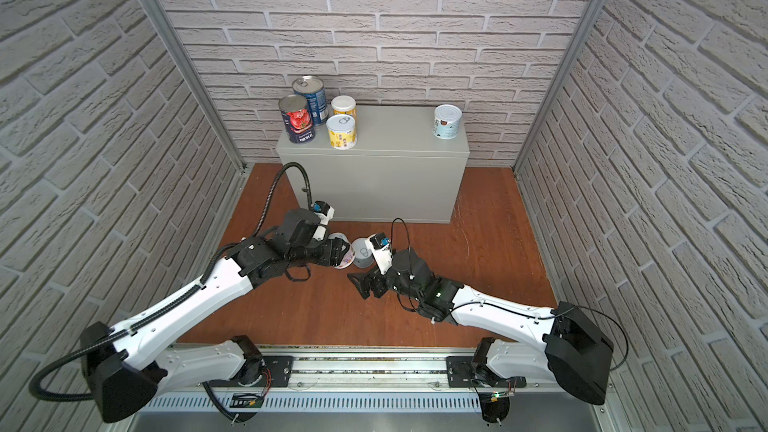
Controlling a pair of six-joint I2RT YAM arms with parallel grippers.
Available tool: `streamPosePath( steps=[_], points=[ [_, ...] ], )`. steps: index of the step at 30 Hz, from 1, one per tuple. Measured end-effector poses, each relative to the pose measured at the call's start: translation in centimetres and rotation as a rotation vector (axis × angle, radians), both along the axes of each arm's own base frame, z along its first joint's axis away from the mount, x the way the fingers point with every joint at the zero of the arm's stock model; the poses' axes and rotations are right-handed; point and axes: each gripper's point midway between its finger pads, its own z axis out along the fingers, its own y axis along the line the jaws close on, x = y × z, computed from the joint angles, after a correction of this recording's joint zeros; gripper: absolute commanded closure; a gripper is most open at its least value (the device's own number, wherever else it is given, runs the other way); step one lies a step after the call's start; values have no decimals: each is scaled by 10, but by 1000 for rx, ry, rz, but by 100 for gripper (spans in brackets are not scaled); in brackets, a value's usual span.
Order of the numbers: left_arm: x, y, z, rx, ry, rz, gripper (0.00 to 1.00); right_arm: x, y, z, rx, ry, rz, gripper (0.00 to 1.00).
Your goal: Place and organize the canned foods onto the counter
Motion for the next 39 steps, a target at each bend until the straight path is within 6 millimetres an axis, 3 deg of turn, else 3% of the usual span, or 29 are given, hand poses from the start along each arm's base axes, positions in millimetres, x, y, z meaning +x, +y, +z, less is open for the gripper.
streamPosePath(
  steps=[9, 21, 35, 39],
  points=[
    [-14, 4, -8, 5, 70, -20, 49, 2, 14, -8, 9, -10, 32, 4],
    [-28, -17, -5, -111, 151, -83, 49, 2, 19, -3, 25, -36, 50, 5],
    [-27, -40, -18, -172, 211, -122, 49, 7, 23, -6, 18, -44, 46, 6],
    [-28, -42, -18, -179, 219, -129, 49, 9, 22, -7, 8, -50, 39, 12]
  ],
)
